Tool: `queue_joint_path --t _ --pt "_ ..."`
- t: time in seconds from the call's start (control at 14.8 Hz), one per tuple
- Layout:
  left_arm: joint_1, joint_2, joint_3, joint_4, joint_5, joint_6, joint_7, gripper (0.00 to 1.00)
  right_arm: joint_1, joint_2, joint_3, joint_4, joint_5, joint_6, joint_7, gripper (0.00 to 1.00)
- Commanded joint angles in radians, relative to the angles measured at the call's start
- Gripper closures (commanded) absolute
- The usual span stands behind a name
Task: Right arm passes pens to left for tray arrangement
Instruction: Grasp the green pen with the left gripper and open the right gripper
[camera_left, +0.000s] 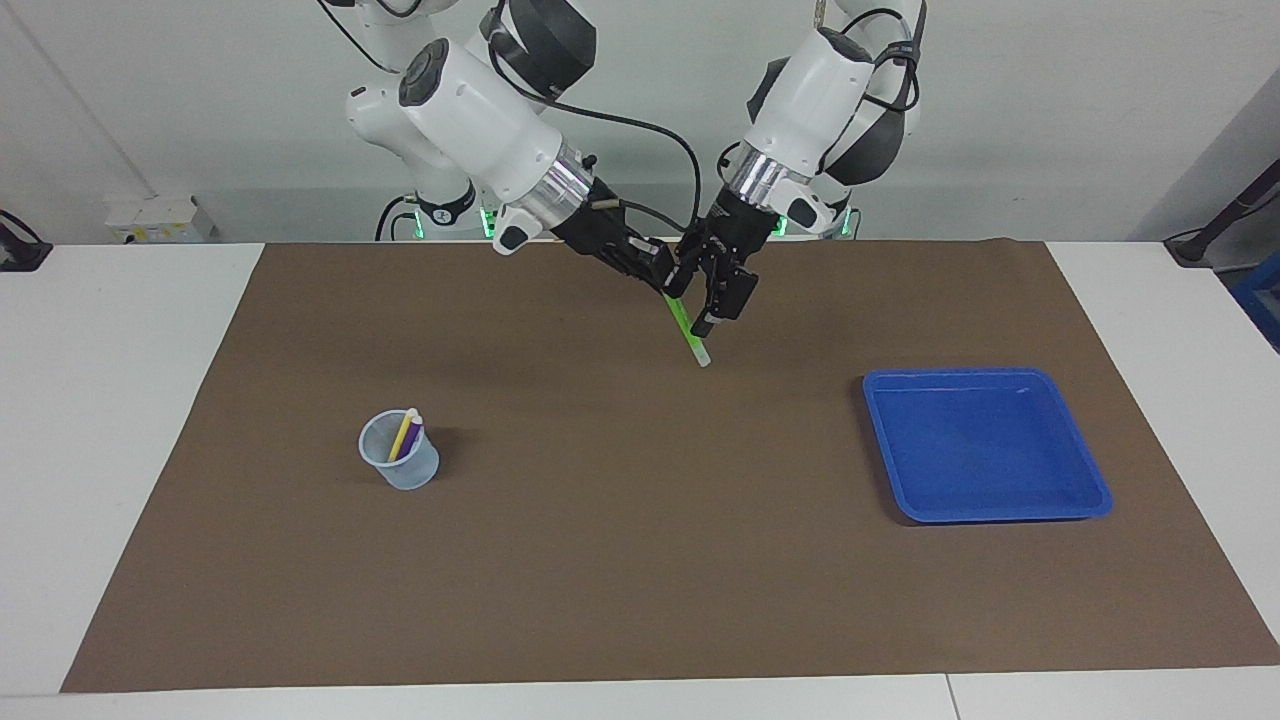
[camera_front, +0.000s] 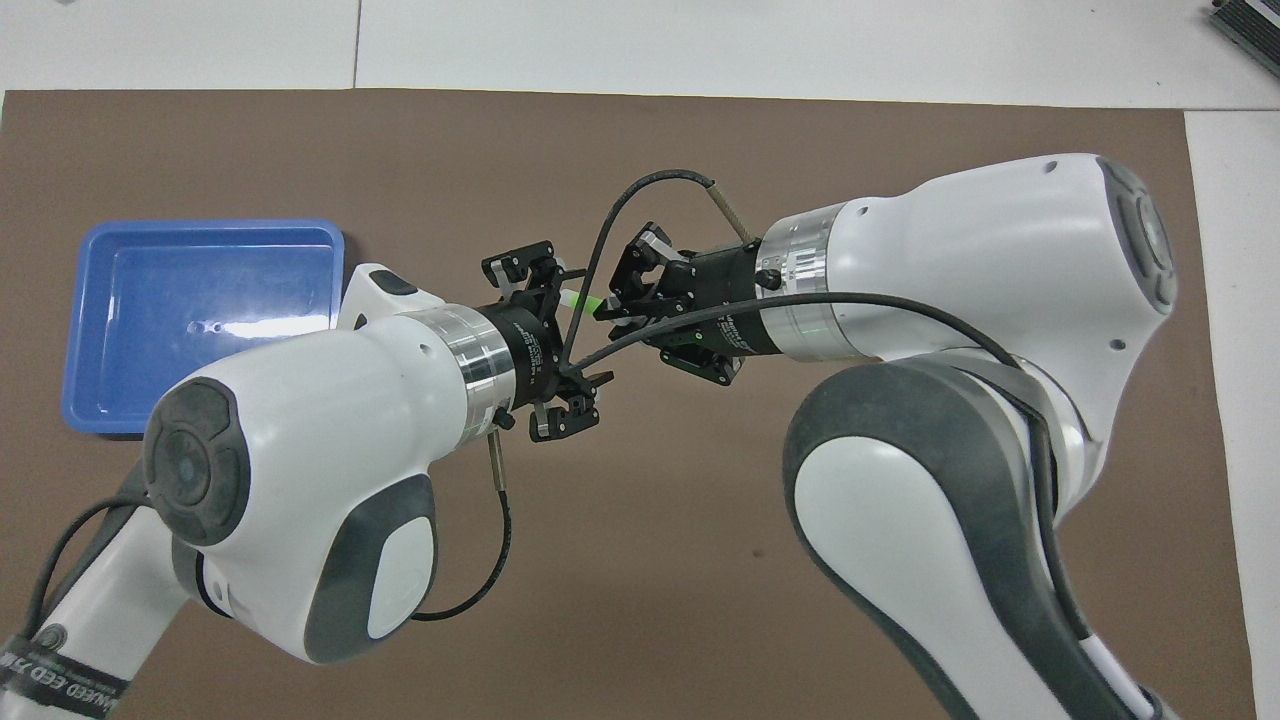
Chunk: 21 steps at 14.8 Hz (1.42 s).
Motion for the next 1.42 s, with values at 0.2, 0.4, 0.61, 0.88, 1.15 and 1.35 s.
queue_joint_path --t 0.2,0.4,0.61,0.88,1.15,1.35 --pt "-0.018 -0.010 0.014 -0.026 -0.017 0.041 -0.008 0.23 0.001 -0.027 -0.001 -0.030 -0.012 0.003 0.002 0.90" --pt "-0.020 -0.001 0.014 -0.026 -0.017 0.051 0.001 0.34 0.001 -0.027 -0.001 -0.030 -0.012 0.003 0.001 0.90" --pt "-0.026 0.002 0.014 -0.026 -0.016 0.051 0.013 0.35 0.001 -0.027 -0.001 -0.030 -0.013 0.005 0.001 0.90" --pt "-0.026 0.006 0.014 -0.021 -0.016 0.051 0.015 0.58 0.001 -0.027 -0.001 -0.030 -0.013 0.005 0.001 0.90" --pt "-0.026 0.006 0.014 -0.020 -0.016 0.047 0.042 0.77 0.001 -0.027 -0.001 -0.030 -0.013 0.005 0.001 0.90" --pt "-0.026 0.006 0.014 -0.017 -0.014 0.047 0.042 1.00 0.001 -0.027 -0.001 -0.030 -0.013 0.005 -0.001 0.90"
